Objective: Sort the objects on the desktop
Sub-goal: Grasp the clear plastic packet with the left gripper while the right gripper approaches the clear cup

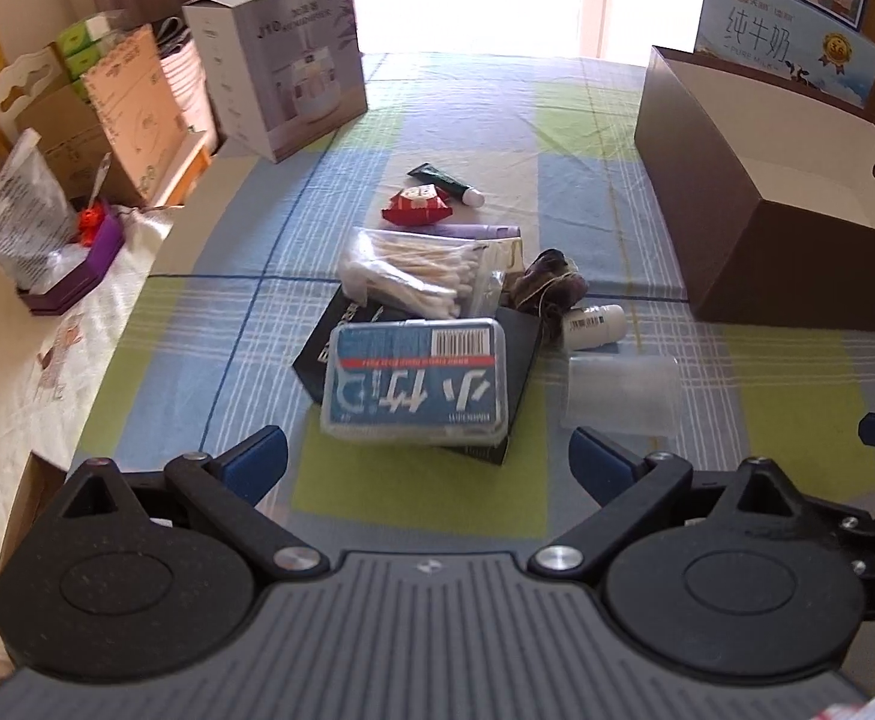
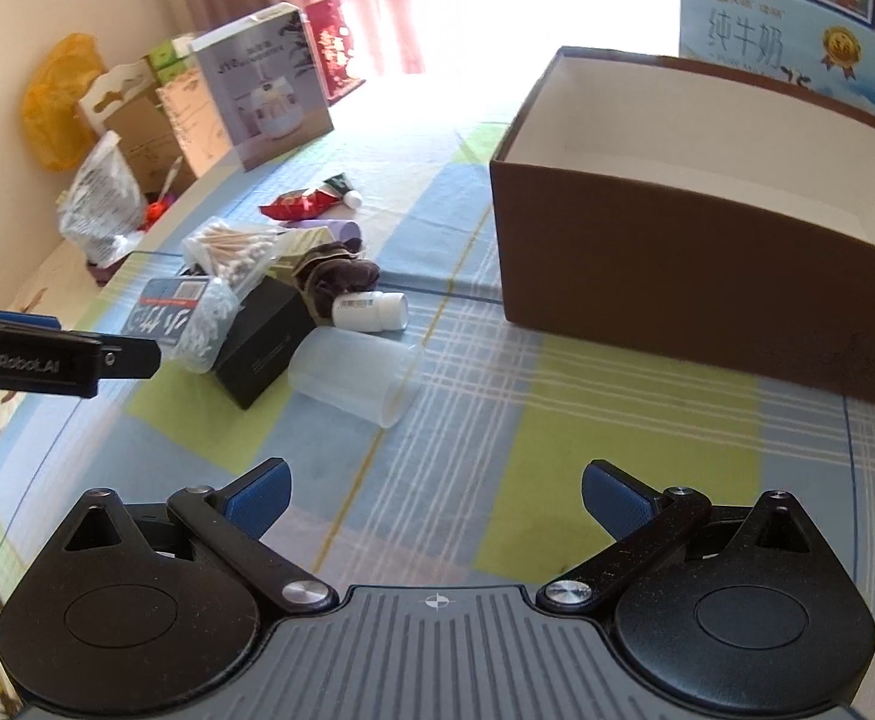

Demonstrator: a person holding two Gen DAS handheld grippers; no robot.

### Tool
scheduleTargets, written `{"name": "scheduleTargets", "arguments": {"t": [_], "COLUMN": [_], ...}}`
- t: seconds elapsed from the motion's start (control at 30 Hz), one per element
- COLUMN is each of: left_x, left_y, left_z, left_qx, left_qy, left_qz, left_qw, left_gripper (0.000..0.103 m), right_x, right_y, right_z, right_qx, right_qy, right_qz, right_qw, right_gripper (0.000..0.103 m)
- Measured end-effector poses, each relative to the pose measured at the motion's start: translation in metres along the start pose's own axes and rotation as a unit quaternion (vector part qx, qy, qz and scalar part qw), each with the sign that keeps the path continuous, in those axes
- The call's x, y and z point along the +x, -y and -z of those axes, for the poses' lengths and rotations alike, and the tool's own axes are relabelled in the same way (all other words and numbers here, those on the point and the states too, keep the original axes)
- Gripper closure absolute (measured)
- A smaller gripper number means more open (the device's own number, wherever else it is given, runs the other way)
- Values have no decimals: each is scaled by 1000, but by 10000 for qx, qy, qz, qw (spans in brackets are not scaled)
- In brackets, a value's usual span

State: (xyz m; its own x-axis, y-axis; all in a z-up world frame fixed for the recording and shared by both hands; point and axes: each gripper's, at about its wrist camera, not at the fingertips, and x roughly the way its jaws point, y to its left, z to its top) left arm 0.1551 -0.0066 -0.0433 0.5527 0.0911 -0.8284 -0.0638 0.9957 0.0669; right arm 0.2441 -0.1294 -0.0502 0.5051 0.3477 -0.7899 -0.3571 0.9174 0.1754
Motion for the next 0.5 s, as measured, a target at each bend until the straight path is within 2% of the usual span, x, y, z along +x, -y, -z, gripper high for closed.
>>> {"name": "scheduleTargets", "arguments": {"t": [0.17,0.23,0.5], "left_x": [28,36,46], "left_y": [-6,-9,-9], "left_z": [-12,-15,-23], "left_qx": [74,89,578], "left_qy": [-173,-243,-84], "left_qz": [285,392,426], "left_qw": [9994,9989,9974], "left_gripper": [10,16,20], "right_x": [8,11,19], "right_y": [1,1,-4], "right_z": [-1,-1,-2], "right_qx": [302,413,703], "right_qy": [-69,-80,-103], "right_qz": [250,342,569], "right_qw": [9992,9985,9958], "right_gripper": [2,2,2]}}
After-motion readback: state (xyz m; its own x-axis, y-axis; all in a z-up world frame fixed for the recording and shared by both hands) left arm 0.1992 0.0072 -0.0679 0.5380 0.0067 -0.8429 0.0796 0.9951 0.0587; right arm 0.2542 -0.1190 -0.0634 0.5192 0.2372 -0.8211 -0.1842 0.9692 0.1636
